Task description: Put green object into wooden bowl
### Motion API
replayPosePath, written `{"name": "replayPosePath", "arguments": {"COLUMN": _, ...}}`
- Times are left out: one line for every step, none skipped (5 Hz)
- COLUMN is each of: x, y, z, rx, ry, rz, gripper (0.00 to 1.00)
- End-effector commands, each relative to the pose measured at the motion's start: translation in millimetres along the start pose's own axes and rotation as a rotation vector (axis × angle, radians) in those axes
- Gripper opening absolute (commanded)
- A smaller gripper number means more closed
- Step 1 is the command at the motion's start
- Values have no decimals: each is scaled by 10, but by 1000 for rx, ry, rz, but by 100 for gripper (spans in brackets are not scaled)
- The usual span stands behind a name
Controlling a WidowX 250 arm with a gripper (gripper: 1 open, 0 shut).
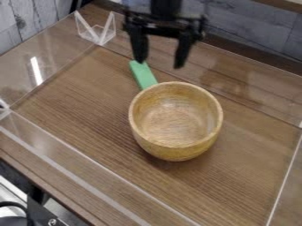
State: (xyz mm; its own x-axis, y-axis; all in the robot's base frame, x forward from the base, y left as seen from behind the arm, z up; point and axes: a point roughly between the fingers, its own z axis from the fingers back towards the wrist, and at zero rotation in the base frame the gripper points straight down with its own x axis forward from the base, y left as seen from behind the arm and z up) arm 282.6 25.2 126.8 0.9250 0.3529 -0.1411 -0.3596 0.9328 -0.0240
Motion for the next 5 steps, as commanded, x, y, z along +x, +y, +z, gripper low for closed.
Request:
{"name": "replayPosePath", "arguments": {"x": 169, "y": 73, "z": 80, "rx": -76, "ry": -64, "rz": 197, "gripper": 100}}
{"name": "replayPosePath", "arguments": {"x": 275, "y": 112, "z": -43, "rx": -114, "ry": -61, "rz": 356, "gripper": 100}}
{"name": "replayPosePath", "arguments": {"x": 319, "y": 224, "z": -172, "rx": -135, "ry": -65, "rz": 457, "gripper": 100}}
{"name": "replayPosePath", "arguments": {"x": 365, "y": 318, "z": -300, "rx": -165, "ry": -69, "rz": 561, "gripper": 100}}
{"name": "replayPosePath", "arguments": {"x": 425, "y": 380, "z": -384, "rx": -190, "ry": -81, "rz": 627, "gripper": 100}}
